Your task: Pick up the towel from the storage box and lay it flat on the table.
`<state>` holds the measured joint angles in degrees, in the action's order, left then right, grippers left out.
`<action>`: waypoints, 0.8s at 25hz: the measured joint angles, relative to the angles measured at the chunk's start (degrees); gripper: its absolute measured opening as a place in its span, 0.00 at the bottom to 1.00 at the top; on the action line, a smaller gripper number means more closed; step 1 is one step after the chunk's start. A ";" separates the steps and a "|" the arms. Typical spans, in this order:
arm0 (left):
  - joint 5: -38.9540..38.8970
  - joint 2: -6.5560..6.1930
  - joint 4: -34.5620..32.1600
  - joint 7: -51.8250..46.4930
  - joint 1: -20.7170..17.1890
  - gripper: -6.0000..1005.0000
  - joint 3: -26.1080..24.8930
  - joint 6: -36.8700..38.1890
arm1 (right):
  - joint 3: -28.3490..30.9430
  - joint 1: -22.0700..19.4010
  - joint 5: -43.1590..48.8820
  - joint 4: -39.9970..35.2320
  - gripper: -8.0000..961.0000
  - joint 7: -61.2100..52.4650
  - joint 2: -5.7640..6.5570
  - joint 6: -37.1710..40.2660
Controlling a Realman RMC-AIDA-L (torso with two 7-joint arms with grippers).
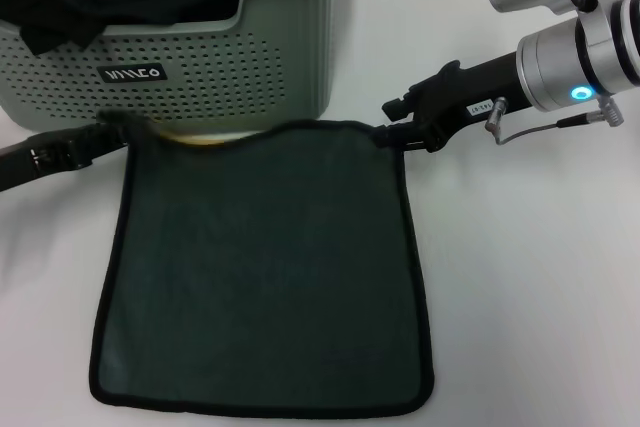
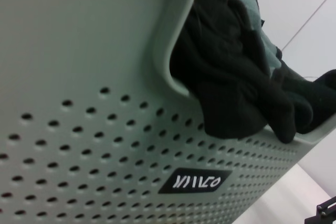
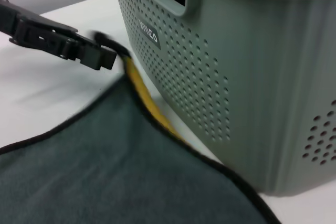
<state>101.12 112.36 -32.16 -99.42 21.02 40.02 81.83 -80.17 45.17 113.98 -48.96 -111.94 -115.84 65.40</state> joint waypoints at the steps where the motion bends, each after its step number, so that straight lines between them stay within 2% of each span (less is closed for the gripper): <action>1: -0.11 -0.21 -0.07 -0.11 0.00 0.23 -0.01 0.05 | -0.06 -0.21 0.06 -0.42 0.29 0.06 0.00 0.00; 7: -0.31 -1.17 -2.15 -0.84 -0.07 0.53 -0.03 1.18 | 0.19 -2.33 0.04 -3.52 0.55 0.26 0.03 0.49; 10: -0.59 -1.21 -2.77 2.84 -0.60 0.53 -0.03 4.06 | 0.20 -5.28 -0.93 -6.45 0.69 1.19 0.01 1.13; 12: -1.19 -0.94 -3.16 8.84 -1.38 0.54 0.02 7.59 | 0.01 -8.54 -4.60 -8.53 0.73 5.17 -0.08 2.82; 15: -1.54 0.25 -3.31 23.33 -2.78 0.54 0.18 14.60 | -0.13 -13.16 -13.16 -8.03 0.78 16.74 -0.12 9.64; 16: -1.53 1.06 -3.33 31.56 -3.45 0.54 0.25 17.97 | -0.32 -15.57 -18.06 -6.59 0.79 23.85 -0.20 13.89; 18: -1.17 2.13 -3.60 42.00 -4.13 0.55 0.42 22.41 | -1.42 -18.50 -24.29 -4.94 0.82 31.25 -0.27 18.41; 20: -0.27 2.37 -4.42 48.15 -4.00 0.54 0.63 25.69 | -4.61 -22.08 -31.18 -4.22 0.86 37.32 -0.28 20.66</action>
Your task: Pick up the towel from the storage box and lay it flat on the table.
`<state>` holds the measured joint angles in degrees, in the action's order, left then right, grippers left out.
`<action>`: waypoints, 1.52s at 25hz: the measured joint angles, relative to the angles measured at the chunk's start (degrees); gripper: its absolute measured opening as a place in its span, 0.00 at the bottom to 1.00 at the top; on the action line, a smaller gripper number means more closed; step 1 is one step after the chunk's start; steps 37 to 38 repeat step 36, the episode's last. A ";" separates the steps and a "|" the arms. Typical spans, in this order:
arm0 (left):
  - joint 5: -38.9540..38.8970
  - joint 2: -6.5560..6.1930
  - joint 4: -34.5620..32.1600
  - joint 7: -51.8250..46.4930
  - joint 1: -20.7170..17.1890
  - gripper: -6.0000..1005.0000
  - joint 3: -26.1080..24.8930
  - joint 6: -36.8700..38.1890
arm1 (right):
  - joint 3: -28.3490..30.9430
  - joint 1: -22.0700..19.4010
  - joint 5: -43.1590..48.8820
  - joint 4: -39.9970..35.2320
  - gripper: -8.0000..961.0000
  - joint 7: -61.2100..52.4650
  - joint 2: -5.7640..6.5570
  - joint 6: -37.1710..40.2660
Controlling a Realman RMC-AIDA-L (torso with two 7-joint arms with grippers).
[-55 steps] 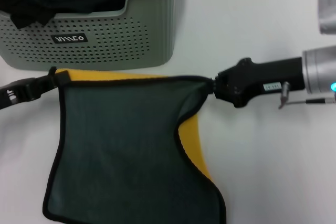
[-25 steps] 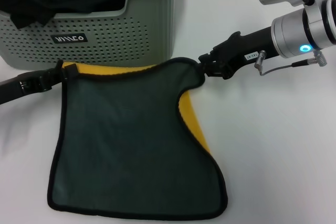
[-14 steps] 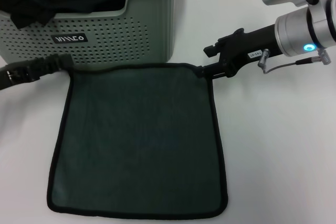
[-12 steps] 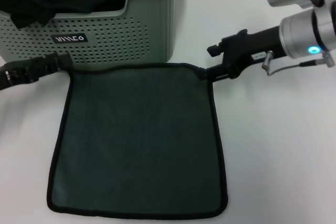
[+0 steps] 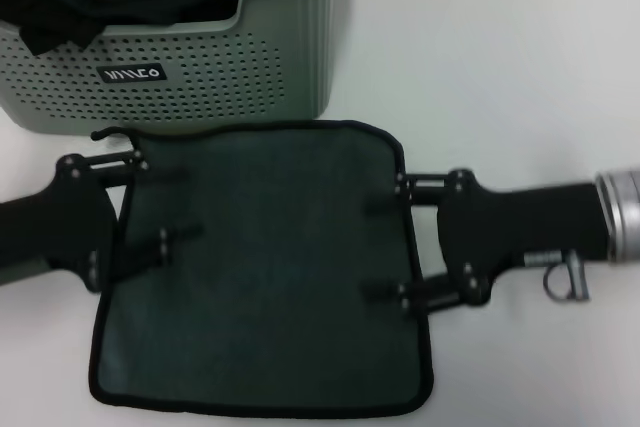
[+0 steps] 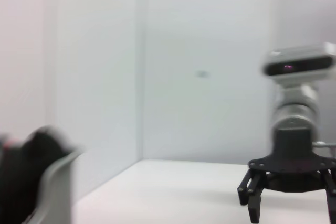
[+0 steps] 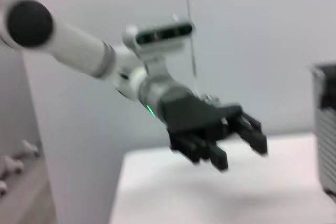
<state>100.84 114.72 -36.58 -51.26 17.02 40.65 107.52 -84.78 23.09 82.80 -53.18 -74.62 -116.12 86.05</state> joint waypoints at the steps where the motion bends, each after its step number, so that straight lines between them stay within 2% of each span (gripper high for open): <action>1: 0.79 -0.20 -0.40 1.23 0.38 0.53 0.22 1.59 | -1.16 -0.84 -1.60 0.02 0.86 1.13 -0.02 0.04; 3: 1.26 -0.52 -0.78 1.63 0.82 0.52 0.38 2.73 | -4.51 -2.67 -5.36 -0.01 0.86 3.64 -0.03 -0.61; 4: 1.89 -1.78 -1.22 -1.67 2.18 0.51 1.50 7.03 | -6.14 -3.03 -6.53 -0.13 0.86 4.67 -0.03 -0.80; 9: 0.32 -2.40 -3.66 -5.58 2.26 0.50 4.88 8.82 | -11.30 -3.34 -10.43 -0.71 0.87 7.95 -0.05 -0.99; 17: 0.06 -4.30 -3.91 -9.01 2.70 0.50 7.72 8.99 | -12.47 -3.57 -14.52 -0.19 0.88 11.77 -0.07 -0.43; 38: -0.07 -4.45 -3.40 -10.73 3.10 0.50 7.71 9.01 | -12.34 -3.67 -14.95 1.28 0.88 13.30 -0.07 -0.37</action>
